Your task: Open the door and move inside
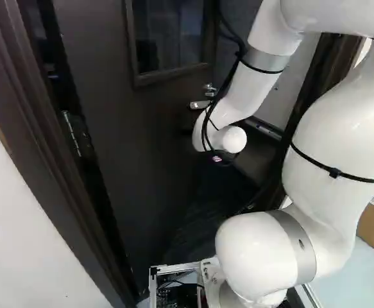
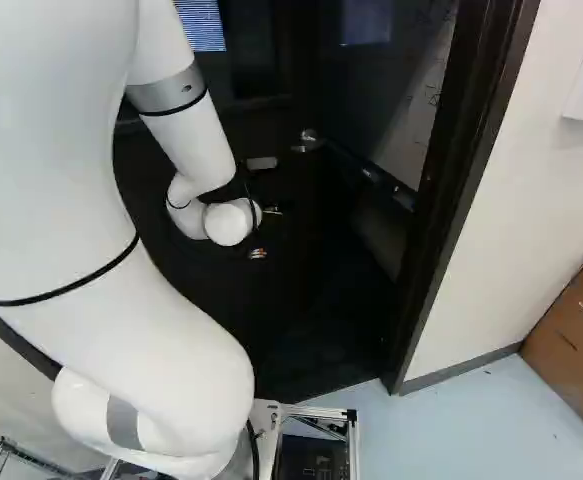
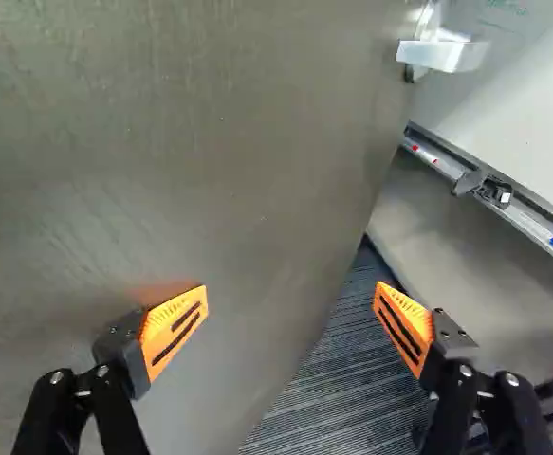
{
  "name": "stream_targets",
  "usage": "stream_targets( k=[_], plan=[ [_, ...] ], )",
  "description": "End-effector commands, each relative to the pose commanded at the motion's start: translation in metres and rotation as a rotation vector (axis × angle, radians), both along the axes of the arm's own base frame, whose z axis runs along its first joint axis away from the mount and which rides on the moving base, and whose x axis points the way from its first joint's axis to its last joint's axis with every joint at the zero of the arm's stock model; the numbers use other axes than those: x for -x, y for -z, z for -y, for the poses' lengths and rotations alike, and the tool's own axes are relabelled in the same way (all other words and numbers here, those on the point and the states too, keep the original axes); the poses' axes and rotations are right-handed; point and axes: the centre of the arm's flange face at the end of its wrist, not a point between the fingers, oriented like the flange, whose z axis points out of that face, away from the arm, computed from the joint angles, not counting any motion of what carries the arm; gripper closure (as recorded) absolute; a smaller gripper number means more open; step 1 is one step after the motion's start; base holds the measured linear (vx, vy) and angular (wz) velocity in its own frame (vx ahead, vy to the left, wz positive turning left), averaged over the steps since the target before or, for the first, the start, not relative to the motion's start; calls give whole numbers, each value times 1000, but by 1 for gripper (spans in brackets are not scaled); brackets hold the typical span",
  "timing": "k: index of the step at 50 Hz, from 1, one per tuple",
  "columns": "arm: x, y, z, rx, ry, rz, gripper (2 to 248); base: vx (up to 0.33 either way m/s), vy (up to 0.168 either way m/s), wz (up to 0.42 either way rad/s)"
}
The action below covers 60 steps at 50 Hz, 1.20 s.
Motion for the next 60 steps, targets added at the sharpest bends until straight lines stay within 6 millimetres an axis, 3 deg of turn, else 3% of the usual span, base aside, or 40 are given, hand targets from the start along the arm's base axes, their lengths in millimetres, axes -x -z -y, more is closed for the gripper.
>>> stream_targets(
  k=[60],
  plan=[
    [-40, 1, -66, -24, -101, 6, 3, 0, 0, 0]
  ],
)
